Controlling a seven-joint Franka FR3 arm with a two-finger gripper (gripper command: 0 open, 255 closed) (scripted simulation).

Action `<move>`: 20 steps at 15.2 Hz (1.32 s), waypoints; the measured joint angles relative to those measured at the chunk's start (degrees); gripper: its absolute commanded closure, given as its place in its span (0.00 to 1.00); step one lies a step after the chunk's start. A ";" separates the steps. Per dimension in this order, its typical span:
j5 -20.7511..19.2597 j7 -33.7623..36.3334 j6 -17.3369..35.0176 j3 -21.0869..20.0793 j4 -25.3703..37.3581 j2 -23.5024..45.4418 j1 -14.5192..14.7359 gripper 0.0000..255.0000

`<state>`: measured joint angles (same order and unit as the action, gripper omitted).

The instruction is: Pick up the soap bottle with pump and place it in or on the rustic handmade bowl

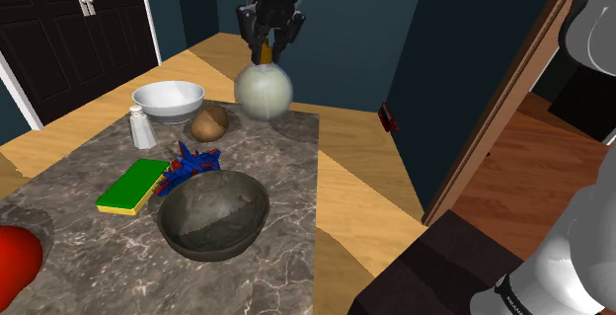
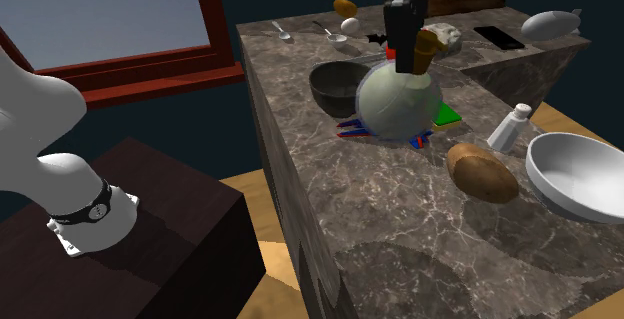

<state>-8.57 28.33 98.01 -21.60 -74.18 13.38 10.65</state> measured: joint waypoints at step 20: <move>-5.26 15.20 -13.70 -5.41 13.44 1.77 13.21 1.00</move>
<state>-13.83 43.53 84.31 -27.01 -60.74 15.15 23.85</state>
